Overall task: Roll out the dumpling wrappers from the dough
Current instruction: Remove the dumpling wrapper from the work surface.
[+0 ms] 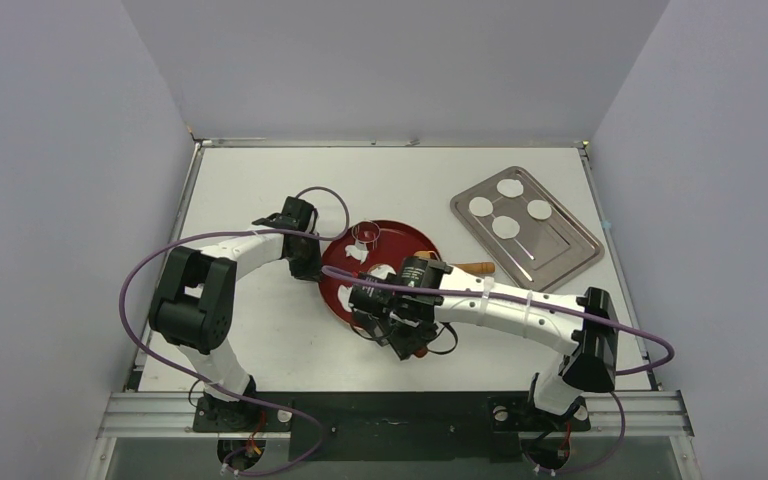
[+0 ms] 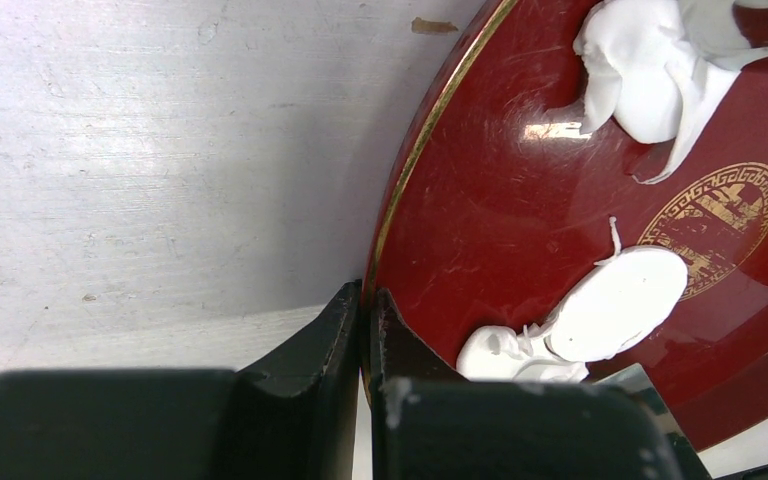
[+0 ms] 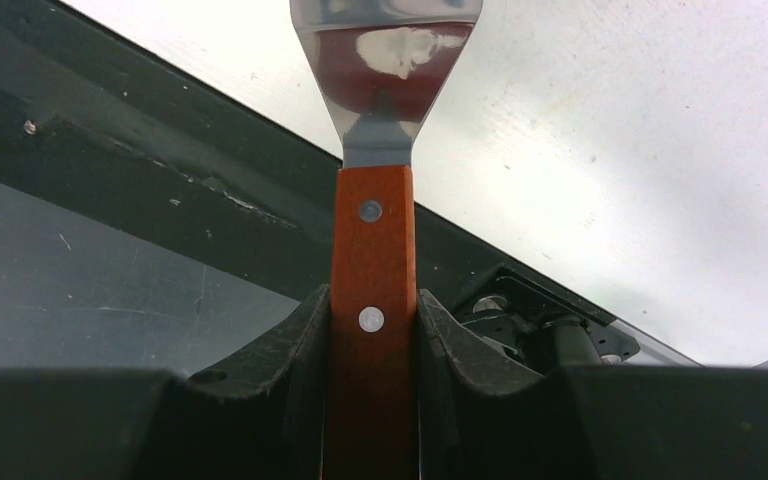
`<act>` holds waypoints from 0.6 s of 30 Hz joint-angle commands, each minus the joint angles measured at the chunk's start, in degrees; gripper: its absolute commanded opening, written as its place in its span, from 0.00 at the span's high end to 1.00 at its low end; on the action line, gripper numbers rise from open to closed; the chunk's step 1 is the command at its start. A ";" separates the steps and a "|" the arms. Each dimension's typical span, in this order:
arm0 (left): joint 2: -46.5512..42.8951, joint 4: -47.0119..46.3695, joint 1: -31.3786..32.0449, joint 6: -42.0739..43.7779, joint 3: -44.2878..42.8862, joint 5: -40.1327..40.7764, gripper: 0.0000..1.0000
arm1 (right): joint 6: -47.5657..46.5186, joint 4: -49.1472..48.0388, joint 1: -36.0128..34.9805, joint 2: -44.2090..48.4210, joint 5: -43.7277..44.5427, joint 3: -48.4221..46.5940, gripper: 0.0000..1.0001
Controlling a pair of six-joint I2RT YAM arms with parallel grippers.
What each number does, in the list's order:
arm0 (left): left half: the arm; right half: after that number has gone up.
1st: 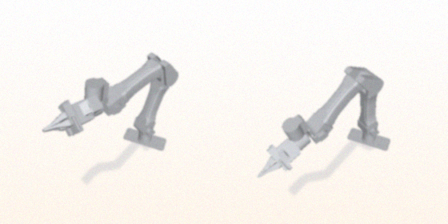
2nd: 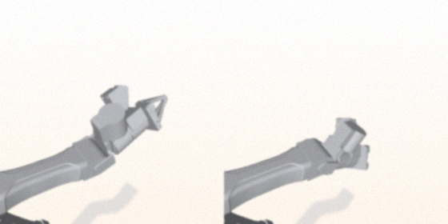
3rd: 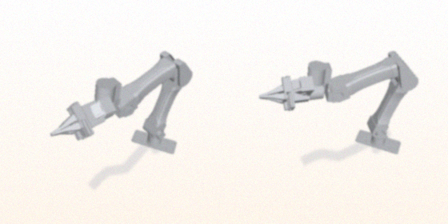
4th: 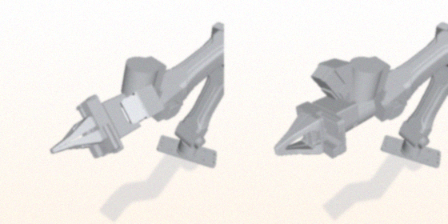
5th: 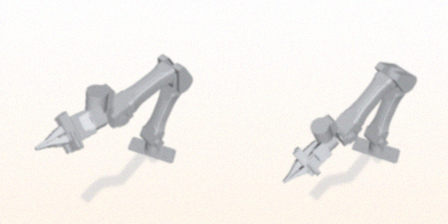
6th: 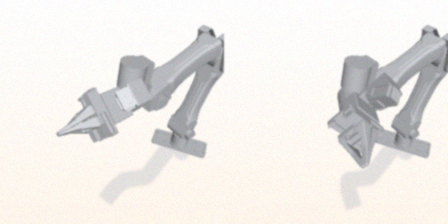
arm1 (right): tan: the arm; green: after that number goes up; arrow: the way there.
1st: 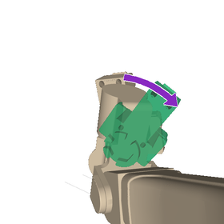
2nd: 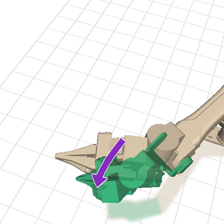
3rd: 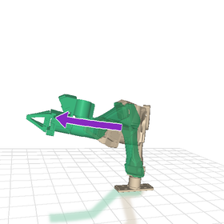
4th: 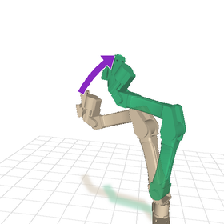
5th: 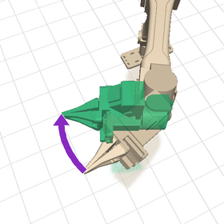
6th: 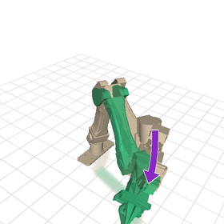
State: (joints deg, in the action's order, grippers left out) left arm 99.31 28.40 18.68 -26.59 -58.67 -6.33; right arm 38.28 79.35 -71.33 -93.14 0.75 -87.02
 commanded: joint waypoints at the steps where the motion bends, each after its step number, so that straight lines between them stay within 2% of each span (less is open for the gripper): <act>1: -1.17 -1.58 0.51 -1.22 0.33 -1.22 1.00 | 0.15 -1.54 -0.53 -1.34 2.23 -3.97 1.00; 11: -0.92 -1.49 0.42 -1.06 0.29 -0.90 1.00 | -0.85 0.42 -0.77 -2.95 1.99 -6.03 1.00; 18: -0.65 -1.01 0.40 -1.07 0.08 -1.01 1.00 | -0.52 2.95 -0.85 0.74 4.01 -4.90 1.00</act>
State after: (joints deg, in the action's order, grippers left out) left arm 99.31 28.23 18.68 -26.63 -58.59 -6.68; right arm 38.00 80.75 -71.72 -96.20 1.34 -90.65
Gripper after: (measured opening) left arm 0.026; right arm 0.266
